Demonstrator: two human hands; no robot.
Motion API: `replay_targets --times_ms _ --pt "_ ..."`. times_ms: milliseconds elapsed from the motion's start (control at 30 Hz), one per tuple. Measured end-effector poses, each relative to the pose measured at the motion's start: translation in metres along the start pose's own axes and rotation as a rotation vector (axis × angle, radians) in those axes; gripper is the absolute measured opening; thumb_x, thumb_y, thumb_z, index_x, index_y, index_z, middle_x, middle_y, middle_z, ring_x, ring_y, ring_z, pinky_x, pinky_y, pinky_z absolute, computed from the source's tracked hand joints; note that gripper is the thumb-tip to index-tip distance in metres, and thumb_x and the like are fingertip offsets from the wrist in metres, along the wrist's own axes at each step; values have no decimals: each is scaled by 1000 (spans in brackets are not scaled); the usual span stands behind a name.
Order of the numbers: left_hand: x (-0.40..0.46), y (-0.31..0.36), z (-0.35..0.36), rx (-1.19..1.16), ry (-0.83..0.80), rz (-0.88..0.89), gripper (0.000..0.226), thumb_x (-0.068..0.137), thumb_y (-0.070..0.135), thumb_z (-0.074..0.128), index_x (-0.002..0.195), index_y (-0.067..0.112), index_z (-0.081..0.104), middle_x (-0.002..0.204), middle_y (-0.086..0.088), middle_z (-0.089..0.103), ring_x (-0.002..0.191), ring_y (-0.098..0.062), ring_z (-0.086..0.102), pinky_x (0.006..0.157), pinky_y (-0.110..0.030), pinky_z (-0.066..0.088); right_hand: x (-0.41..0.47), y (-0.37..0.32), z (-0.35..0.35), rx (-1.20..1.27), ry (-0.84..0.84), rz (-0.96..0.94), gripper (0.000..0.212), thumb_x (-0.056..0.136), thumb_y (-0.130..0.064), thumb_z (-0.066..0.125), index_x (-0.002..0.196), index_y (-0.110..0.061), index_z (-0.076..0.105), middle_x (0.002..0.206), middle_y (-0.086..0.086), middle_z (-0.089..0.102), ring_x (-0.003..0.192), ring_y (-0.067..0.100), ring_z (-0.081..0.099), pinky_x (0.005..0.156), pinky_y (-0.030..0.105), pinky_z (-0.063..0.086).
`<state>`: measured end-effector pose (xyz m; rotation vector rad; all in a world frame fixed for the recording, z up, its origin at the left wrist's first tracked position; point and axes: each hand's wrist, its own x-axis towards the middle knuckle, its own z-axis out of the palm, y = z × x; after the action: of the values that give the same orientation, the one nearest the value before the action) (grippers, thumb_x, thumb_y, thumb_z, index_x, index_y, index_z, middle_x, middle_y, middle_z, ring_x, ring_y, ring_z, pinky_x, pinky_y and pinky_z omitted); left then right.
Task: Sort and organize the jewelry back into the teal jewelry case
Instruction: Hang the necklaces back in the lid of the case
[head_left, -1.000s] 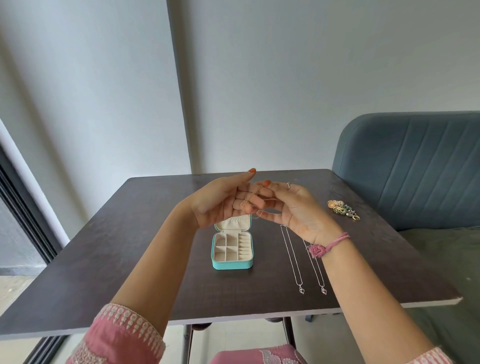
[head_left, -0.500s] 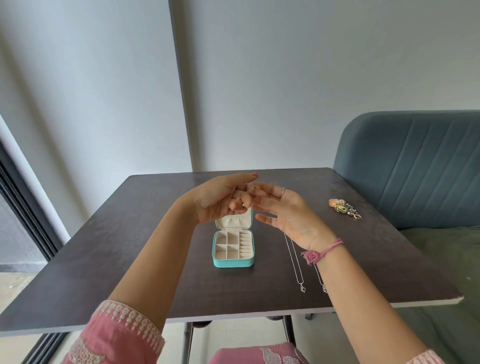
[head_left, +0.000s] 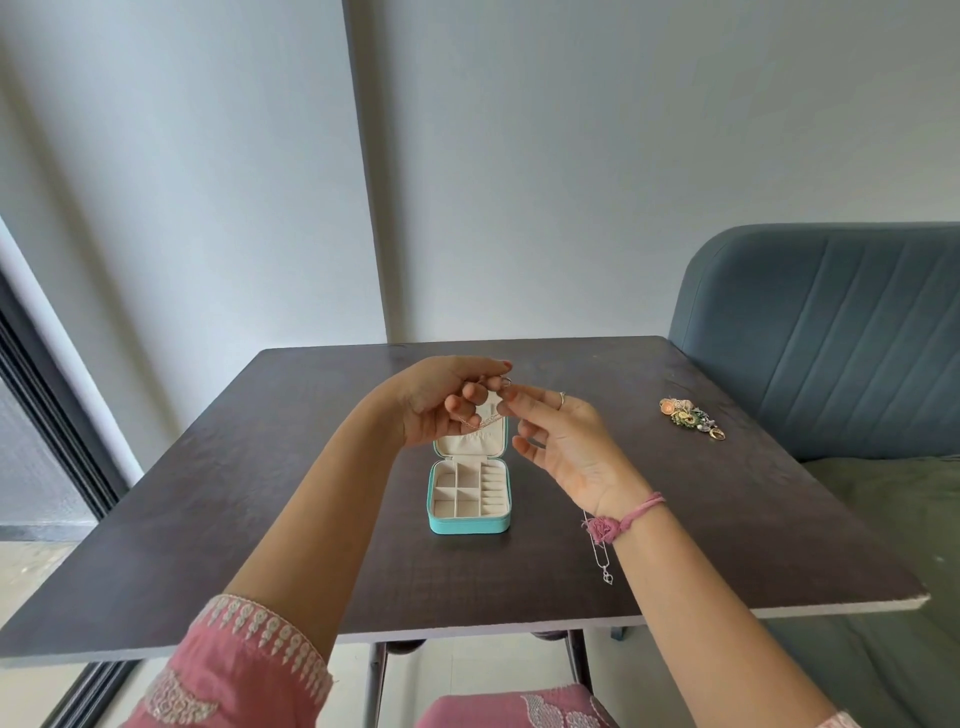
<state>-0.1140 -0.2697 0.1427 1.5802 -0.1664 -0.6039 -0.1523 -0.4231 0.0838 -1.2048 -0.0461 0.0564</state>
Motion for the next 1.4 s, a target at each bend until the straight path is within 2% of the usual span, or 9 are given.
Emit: replay_targets --times_ms 167,267,467,633,767,1000,1167,1300,1400 --pt "2 -1 1 57 25 -15 33 91 32 61 63 15 53 41 9 37 29 -3 24 47 -16 35 -1 2 0 103 -67 89 22 81 -20 72 100 -10 70 81 -3 70 63 5 51 71 24 47" --pt "2 1 1 73 19 -18 36 91 34 60 61 17 52 44 8 38 31 -3 25 44 -15 39 -2 3 1 154 -88 111 14 83 -21 70 94 -13 69 79 -4 67 65 5 52 71 25 47" --pt "-3 -1 -8 10 -125 38 29 86 37 61 66 18 70 62 5 55 52 -4 49 75 -22 47 -3 0 4 244 -43 103 31 75 -23 70 104 -12 67 75 -7 62 63 5 49 69 25 44" --pt "0 -18 -9 -174 -178 96 15 79 32 63 72 20 68 78 5 65 75 -7 61 88 -30 44 -4 -3 12 282 -15 93 5 80 -21 67 84 -17 66 71 -7 63 60 4 50 69 25 43" --pt "2 -30 -9 -357 -166 145 16 80 31 63 69 19 65 79 5 66 86 -13 63 92 -34 42 -4 -6 14 312 21 98 9 88 -20 63 80 -17 66 71 -7 62 61 4 50 70 25 43" --pt "3 -37 -1 -599 -78 281 23 83 32 60 65 19 66 75 3 64 80 -12 64 87 -30 42 -6 -1 14 320 48 142 4 88 -20 64 86 -17 66 76 -7 65 64 4 50 69 24 43" --pt "3 -39 9 -747 -87 397 23 85 32 57 78 14 69 88 -2 69 82 -14 66 87 -29 46 -7 3 21 403 42 154 9 89 -23 64 89 -15 68 81 -5 65 70 5 54 72 24 46" --pt "2 -35 12 -686 -63 473 21 86 31 55 84 14 68 101 -5 71 91 -15 67 88 -29 47 -7 6 21 437 49 163 17 88 -25 66 101 -15 64 91 -4 68 78 6 59 71 24 49" --pt "0 -27 11 -583 -48 485 21 90 27 51 87 13 66 99 -6 72 73 -12 64 76 -26 52 -8 9 24 412 58 177 17 87 -25 67 101 -16 65 92 -3 68 80 8 60 69 25 49"
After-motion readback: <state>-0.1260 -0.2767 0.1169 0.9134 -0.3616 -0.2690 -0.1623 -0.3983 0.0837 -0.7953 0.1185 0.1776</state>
